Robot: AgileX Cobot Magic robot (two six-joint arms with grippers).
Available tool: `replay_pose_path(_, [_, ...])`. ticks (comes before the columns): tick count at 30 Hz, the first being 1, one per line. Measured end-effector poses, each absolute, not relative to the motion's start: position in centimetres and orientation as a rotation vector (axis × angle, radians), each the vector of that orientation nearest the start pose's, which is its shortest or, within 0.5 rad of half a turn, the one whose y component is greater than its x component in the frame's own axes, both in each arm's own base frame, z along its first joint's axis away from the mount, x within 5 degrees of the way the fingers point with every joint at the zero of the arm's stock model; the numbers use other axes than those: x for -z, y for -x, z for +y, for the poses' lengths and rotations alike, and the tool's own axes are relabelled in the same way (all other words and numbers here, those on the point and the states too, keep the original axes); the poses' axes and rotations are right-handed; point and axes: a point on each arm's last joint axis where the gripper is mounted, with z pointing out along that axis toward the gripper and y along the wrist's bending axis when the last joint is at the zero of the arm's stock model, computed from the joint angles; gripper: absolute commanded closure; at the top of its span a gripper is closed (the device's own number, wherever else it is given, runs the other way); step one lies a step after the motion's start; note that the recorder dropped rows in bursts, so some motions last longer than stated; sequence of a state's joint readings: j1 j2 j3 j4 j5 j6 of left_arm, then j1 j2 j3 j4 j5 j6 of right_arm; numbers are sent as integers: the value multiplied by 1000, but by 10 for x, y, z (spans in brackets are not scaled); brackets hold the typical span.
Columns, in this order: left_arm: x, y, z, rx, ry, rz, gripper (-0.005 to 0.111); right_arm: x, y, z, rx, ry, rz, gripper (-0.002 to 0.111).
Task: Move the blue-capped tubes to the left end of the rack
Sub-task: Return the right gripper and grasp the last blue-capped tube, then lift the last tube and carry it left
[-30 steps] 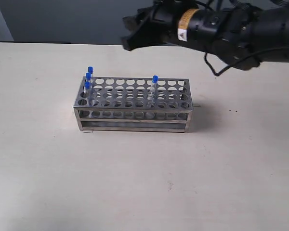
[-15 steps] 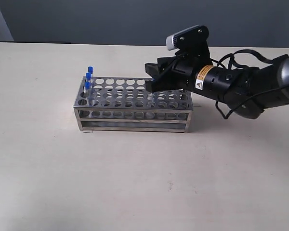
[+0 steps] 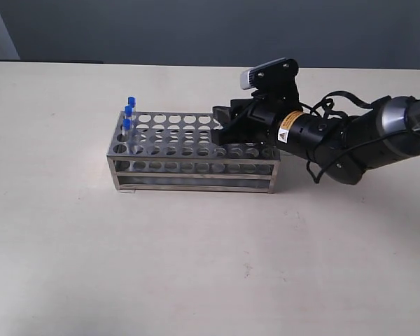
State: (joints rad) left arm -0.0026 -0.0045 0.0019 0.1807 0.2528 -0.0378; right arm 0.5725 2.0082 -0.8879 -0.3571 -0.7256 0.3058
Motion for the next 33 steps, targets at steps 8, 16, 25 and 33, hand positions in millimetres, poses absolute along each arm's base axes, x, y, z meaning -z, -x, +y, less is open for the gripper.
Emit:
replay_pose_path(8, [-190, -55, 4, -138, -88, 1729, 106, -126, -313, 230, -630, 697, 1831, 102])
replay_pose_path(16, [-190, -55, 4, -138, -88, 1729, 106, -126, -312, 231, -635, 697, 1835, 109])
replay_pose_path(25, [-190, -55, 4, -138, -88, 1729, 106, -173, -309, 228, -625, 687, 1737, 109])
replay_pose_path(33, [-190, -55, 4, -138, -88, 1729, 106, -227, -295, 235, -668, 718, 1581, 109])
